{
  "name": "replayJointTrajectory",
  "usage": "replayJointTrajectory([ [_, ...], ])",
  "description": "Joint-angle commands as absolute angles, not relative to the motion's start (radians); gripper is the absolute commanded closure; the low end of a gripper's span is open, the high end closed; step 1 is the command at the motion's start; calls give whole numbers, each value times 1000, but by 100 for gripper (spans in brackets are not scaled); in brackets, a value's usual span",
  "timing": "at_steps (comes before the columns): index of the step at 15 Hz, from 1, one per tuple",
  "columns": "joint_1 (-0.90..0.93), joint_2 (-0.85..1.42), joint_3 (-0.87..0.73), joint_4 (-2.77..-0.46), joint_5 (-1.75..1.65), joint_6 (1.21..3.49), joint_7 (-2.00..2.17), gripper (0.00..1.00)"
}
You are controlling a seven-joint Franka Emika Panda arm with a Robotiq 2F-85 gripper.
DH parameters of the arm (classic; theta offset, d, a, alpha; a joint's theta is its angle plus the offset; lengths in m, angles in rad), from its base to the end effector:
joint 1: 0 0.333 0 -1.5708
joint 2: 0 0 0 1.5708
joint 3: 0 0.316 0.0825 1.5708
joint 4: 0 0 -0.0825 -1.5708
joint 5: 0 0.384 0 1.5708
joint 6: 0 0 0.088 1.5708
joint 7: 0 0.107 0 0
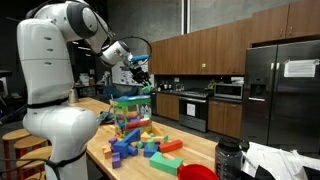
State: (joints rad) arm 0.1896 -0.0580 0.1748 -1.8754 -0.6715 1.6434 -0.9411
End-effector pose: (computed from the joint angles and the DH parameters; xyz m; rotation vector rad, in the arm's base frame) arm 0.5169 0.1324 0.5402 1.9030 1.6292 -0.4614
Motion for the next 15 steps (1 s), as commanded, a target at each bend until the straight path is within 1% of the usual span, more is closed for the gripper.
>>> replayJointTrajectory([
  [1, 167, -213, 152, -2071, -688, 1698, -837, 87],
  [8, 151, -394, 111, -2409, -777, 1824, -472, 87],
  [15, 163, -430, 118, -2637, -849, 1894, -110, 87],
])
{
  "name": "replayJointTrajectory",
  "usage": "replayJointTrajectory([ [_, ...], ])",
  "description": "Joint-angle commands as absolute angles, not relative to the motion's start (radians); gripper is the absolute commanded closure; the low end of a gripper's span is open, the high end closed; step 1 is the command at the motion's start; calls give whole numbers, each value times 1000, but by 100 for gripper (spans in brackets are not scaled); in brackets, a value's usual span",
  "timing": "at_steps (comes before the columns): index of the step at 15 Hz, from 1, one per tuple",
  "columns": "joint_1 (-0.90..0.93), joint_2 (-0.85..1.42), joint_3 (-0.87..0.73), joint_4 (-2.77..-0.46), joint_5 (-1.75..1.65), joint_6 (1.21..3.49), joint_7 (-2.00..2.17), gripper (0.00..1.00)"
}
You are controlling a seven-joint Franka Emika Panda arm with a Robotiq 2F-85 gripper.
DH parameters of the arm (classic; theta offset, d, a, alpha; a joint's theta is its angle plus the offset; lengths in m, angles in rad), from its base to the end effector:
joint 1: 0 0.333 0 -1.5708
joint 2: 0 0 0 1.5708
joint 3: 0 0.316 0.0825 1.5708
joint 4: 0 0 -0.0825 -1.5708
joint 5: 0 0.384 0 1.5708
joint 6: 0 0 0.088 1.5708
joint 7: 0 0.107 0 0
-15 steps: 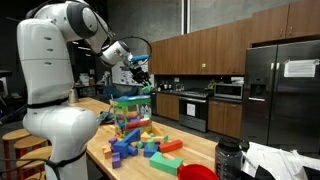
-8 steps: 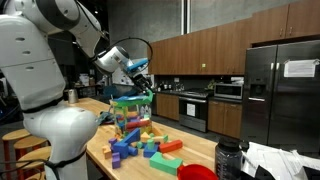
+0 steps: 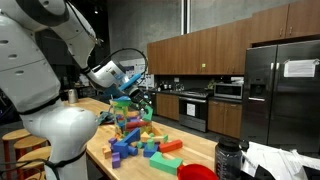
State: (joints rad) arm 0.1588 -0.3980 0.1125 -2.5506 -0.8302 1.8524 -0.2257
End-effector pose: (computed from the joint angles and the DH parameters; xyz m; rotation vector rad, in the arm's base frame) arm 0.3872 0.0476 0.4088 2.1105 0.9612 -0.3418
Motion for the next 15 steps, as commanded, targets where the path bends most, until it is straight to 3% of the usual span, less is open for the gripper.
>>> replayJointTrajectory([
  [1, 168, -426, 123, -2658, -841, 1904, -75, 87],
  [15, 240, -362, 223, -2778, -727, 2026, 189, 87],
])
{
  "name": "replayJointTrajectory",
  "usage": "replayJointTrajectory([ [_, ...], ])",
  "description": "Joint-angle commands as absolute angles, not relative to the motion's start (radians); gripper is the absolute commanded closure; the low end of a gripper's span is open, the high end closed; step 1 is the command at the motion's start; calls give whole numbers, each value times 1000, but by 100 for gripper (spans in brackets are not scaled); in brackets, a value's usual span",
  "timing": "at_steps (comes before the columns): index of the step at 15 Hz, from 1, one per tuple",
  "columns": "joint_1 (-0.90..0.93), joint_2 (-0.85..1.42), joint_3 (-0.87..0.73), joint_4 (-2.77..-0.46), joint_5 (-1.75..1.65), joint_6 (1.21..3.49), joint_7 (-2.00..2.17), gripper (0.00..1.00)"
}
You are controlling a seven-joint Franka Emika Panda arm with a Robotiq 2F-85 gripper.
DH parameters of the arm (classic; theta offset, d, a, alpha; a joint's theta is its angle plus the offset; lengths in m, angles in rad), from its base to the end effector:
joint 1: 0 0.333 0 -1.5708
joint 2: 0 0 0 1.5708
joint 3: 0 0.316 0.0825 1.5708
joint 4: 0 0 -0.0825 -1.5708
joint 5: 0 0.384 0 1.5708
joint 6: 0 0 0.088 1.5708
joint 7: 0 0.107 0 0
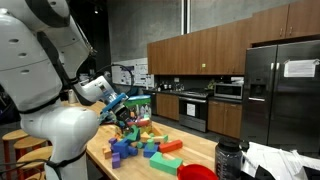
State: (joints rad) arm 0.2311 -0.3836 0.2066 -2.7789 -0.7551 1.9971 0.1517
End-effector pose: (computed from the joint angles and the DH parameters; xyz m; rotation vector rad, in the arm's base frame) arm 0.3199 0.0961 0.3103 2.2063 0.8427 -0.2383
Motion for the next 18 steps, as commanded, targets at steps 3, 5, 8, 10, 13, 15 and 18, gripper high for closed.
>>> replayJointTrajectory([
  [3, 235, -346, 235, -2778, -724, 2056, 207, 87],
  [5, 236, -337, 243, -2778, -723, 2068, 217, 87],
  [8, 235, -327, 250, -2778, -727, 2080, 227, 87],
  [10, 234, -322, 254, -2777, -731, 2084, 229, 87],
  [13, 232, -314, 265, -2777, -752, 2077, 239, 87],
  [15, 233, -310, 272, -2777, -769, 2071, 244, 87],
  [18, 233, -303, 283, -2777, -806, 2057, 249, 87],
])
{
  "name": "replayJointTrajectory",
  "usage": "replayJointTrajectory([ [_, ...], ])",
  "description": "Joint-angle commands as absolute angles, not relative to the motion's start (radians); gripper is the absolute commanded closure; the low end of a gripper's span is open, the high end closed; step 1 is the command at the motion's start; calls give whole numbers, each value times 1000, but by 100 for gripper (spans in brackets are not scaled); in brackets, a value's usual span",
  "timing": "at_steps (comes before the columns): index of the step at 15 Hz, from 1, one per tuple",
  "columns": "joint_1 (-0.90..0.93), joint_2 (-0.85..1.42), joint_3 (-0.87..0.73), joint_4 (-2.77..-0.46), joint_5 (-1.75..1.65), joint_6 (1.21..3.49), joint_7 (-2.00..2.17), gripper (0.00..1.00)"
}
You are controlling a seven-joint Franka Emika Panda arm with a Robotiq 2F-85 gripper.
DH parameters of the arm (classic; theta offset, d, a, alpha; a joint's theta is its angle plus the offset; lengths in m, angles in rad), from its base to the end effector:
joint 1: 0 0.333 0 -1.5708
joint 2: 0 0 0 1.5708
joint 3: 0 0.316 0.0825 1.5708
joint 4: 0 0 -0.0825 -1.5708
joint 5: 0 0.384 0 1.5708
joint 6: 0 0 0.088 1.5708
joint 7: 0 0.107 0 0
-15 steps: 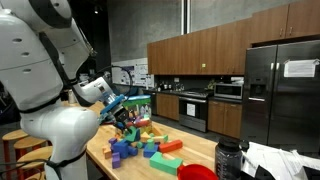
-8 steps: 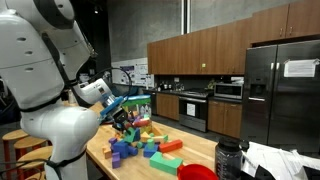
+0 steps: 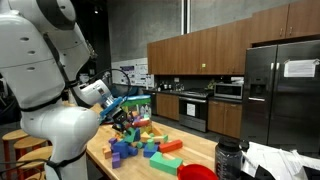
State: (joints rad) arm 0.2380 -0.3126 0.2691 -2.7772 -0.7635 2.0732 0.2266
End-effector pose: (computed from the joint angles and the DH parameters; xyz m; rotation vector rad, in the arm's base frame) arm 0.3156 0.1255 0.2874 2.2015 0.9007 -0.1774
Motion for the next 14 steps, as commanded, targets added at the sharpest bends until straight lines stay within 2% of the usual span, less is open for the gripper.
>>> replayJointTrajectory([
  [1, 233, -300, 285, -2777, -822, 2055, 252, 87],
  [7, 239, -285, 286, -2777, -879, 2055, 259, 87],
  [8, 240, -284, 286, -2777, -882, 2054, 260, 37],
  [9, 240, -283, 285, -2777, -886, 2055, 260, 36],
  [14, 242, -285, 284, -2777, -891, 2057, 253, 6],
])
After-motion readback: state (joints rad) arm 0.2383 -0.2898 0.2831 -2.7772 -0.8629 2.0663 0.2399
